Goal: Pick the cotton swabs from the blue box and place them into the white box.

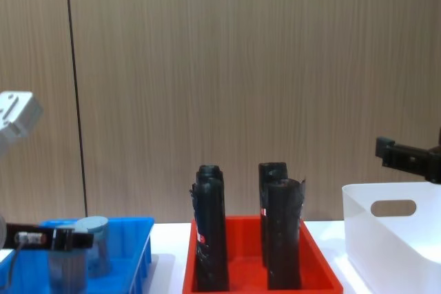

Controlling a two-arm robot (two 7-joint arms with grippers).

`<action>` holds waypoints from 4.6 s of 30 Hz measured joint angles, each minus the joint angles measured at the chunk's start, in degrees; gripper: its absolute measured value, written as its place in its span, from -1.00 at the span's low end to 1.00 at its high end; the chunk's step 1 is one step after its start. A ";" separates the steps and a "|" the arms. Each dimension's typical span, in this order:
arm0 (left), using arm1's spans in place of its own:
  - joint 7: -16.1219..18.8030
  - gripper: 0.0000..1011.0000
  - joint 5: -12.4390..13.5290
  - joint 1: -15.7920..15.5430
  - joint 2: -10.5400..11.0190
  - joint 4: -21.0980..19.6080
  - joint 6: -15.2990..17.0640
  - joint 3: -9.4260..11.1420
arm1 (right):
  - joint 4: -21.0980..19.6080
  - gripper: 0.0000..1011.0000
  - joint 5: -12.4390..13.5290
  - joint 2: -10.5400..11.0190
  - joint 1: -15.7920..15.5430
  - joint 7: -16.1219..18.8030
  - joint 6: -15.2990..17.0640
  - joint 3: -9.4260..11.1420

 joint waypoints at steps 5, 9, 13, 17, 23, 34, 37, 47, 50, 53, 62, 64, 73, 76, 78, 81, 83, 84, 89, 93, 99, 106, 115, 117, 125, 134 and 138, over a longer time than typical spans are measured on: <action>-0.57 0.34 1.16 0.83 0.59 -2.79 -1.51 -0.05 | 0.00 0.98 0.00 0.00 0.00 0.00 0.00 0.00; -2.28 0.34 2.34 1.46 1.18 -5.18 -2.73 -0.05 | 0.00 0.98 0.00 0.00 0.00 0.00 0.00 0.00; -3.94 0.34 3.14 2.10 1.80 -7.54 -3.41 -0.05 | 0.00 0.98 0.00 0.00 0.00 0.00 0.00 0.00; -5.97 0.34 3.71 2.82 2.52 -10.07 -4.03 -0.11 | 0.00 0.98 0.00 0.00 0.00 0.00 0.00 0.00; -9.45 0.34 3.84 3.90 3.67 -13.34 -5.03 -0.28 | 0.00 0.98 0.00 0.00 0.00 0.00 0.00 0.00; -17.36 0.34 2.22 4.76 4.98 -15.63 -7.51 -0.42 | 0.00 0.98 0.00 0.00 0.00 0.00 0.00 0.00; -20.06 0.34 1.36 4.77 5.17 -15.67 -8.26 -0.42 | 0.00 0.98 0.00 0.00 0.00 0.00 0.00 0.00; -29.23 0.34 -1.21 3.96 5.21 -13.92 -10.73 -0.09 | 0.00 0.98 0.00 0.00 0.00 0.00 0.00 0.00; -31.98 0.34 -1.79 3.42 5.04 -12.99 -11.42 0.12 | 0.00 0.98 0.00 0.00 0.00 0.00 0.00 0.00; -35.25 0.34 -2.34 2.72 4.77 -11.86 -12.15 0.37 | 0.00 0.98 0.00 0.00 0.00 0.00 0.00 0.00; -42.91 0.34 -2.69 0.29 3.94 -8.35 -13.32 1.08 | 0.00 0.98 0.00 0.00 0.00 0.00 0.00 0.00; -44.24 0.34 -2.60 -0.25 3.79 -7.66 -13.46 1.21 | 0.00 0.98 0.00 0.00 0.00 0.00 0.00 0.00; -46.39 0.34 -2.45 -1.73 3.36 -5.66 -14.10 1.61 | 0.00 0.98 0.00 0.00 0.00 0.00 0.00 0.00; -46.61 0.34 -2.53 -2.02 3.29 -5.27 -14.36 1.69 | 0.00 0.98 0.00 0.00 0.00 0.00 0.00 0.00; -46.69 0.34 -2.58 -2.14 3.26 -5.11 -14.46 1.72 | 0.00 0.98 0.00 0.00 0.00 0.00 0.00 0.00; -46.80 0.34 -2.64 -2.32 3.22 -4.86 -14.61 1.76 | 0.00 0.98 0.00 0.00 0.00 0.02 0.00 0.00; -46.87 0.34 -2.67 -2.41 3.19 -4.73 -14.66 1.79 | 0.00 0.98 0.00 0.00 0.00 0.15 0.00 0.01; -46.92 0.34 -2.70 -2.49 3.17 -4.65 -14.72 1.81 | 0.00 0.98 0.00 0.00 0.00 0.24 0.00 0.03; -47.04 0.34 -2.79 -2.65 3.14 -4.42 -14.86 1.85 | -0.03 0.98 0.41 0.21 0.12 1.41 0.23 0.16; -47.12 0.34 -2.83 -2.77 3.12 -4.27 -14.95 1.87 | -0.09 0.98 1.15 0.52 0.36 3.13 1.04 0.37; -47.17 0.34 -2.87 -2.86 3.09 -4.14 -15.04 1.91 | -0.14 0.98 2.73 1.17 1.02 7.03 3.30 0.69; -47.21 0.34 -2.92 -2.92 3.06 -4.04 -15.10 1.93 | -0.15 0.98 4.43 2.13 2.15 12.91 6.77 0.98; -47.26 0.34 -2.94 -2.97 3.05 -3.99 -15.16 1.93 | 0.17 0.98 5.71 3.00 3.96 20.03 10.69 1.00; -47.26 0.34 -2.94 -2.97 3.05 -3.99 -15.17 1.93 | 0.37 0.98 5.80 3.20 4.56 21.92 11.60 0.90; -47.26 0.34 -2.94 -3.00 3.06 -3.94 -15.17 1.93 | 1.48 0.98 5.58 3.11 6.87 28.61 14.63 -0.03; -47.26 0.34 -2.93 -3.01 3.06 -3.94 -15.17 1.93 | 3.95 0.98 3.67 1.18 10.20 32.65 17.23 -1.87; -47.26 0.34 -2.93 -3.01 3.06 -3.94 -15.17 1.93 | 5.05 0.98 2.78 0.35 11.38 33.14 17.82 -2.55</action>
